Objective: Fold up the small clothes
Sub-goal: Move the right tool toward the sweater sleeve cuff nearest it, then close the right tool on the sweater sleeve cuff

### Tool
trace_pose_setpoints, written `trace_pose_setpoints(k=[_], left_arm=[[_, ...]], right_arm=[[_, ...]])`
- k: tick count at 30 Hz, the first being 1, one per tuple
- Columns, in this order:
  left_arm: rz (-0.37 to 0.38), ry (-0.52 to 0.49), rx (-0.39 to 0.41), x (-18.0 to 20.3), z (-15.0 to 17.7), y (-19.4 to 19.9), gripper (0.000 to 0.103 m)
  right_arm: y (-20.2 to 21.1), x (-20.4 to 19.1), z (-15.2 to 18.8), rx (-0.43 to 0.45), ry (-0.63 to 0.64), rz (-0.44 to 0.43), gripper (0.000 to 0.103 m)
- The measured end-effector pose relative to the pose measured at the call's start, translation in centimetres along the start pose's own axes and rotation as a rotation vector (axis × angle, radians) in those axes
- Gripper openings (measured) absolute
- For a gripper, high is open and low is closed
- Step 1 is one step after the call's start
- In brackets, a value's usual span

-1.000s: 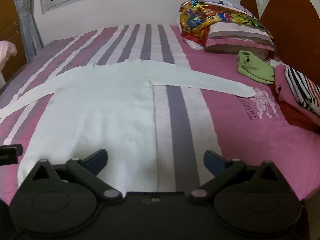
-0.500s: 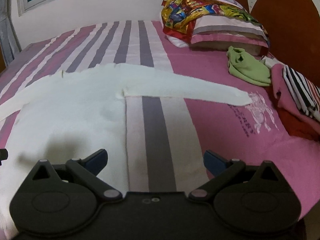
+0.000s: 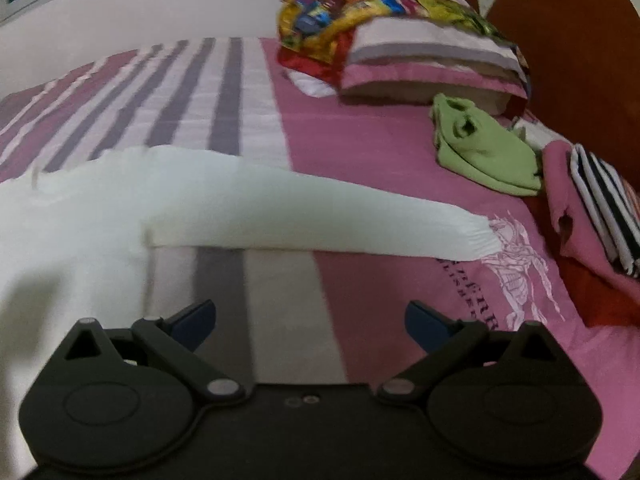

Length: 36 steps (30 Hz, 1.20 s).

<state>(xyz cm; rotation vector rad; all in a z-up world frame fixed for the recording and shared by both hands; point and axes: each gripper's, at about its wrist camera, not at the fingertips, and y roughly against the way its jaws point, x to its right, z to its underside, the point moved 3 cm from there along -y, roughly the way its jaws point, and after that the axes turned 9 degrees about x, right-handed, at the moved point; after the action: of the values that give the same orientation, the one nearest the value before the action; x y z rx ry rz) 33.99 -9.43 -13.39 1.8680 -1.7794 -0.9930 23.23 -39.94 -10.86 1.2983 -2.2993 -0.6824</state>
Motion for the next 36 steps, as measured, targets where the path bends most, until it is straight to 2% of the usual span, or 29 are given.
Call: trace_pose_setpoints(k=[9,15,18,19,20,22,25,27,28,29,31,34,36], left_arm=[[-0.008,0.011,-0.046,1.9,-0.9,-5.1,0.103],[-0.009,0.017,-0.054,2.3,-1.1,-6.3,0.103],[-0.013,0.007,-0.050,2.3,-0.9,-6.6,0.103],[-0.014,0.003,-0.050,2.3,-0.9,-6.8,0.103],[-0.013,0.000,-0.051,2.3,-0.9,-6.9,0.103],[-0.010,-0.002,-0.053,2.3,-0.8,-7.1,0.103],[-0.015,0.003,-0.057,2.1,-0.8,-7.3,0.103],[-0.016,0.008,-0.057,2.0,-0.8,-7.3,0.103],[-0.018,0.006,-0.056,1.8,-0.8,-7.3,0.103],[-0.020,0.003,-0.055,1.8,-0.8,-7.3,0.103],[-0.031,-0.003,-0.047,1.5,-0.8,-7.4,0.103],[-0.042,-0.008,-0.050,1.1,-0.7,-7.6,0.103],[-0.047,0.005,-0.051,0.7,-0.7,-7.7,0.103]], right_arm=[[-6.9,5.3,-0.2,-0.070,-0.120,0.061,0.100],[-10.2,9.1,0.3,-0.122,-0.243,0.096,0.098],[-11.5,11.0,0.7,-0.146,-0.321,0.103,0.091],[-12.0,11.6,0.8,-0.149,-0.348,0.107,0.077],[-12.3,12.3,0.9,-0.151,-0.364,0.123,0.057],[-12.6,13.3,0.7,-0.150,-0.400,0.131,0.056],[-13.2,14.5,0.5,-0.156,-0.473,0.116,0.061],[-13.9,15.3,0.4,-0.153,-0.517,0.123,0.058],[-14.1,15.8,0.3,-0.146,-0.540,0.130,0.051],[-14.3,16.3,0.1,-0.140,-0.567,0.137,0.050],[-14.4,17.2,0.1,-0.129,-0.654,0.109,0.050],[-14.6,17.5,-0.2,-0.123,-0.635,0.121,0.046],[-14.5,17.8,0.1,-0.126,-0.668,0.107,0.046]])
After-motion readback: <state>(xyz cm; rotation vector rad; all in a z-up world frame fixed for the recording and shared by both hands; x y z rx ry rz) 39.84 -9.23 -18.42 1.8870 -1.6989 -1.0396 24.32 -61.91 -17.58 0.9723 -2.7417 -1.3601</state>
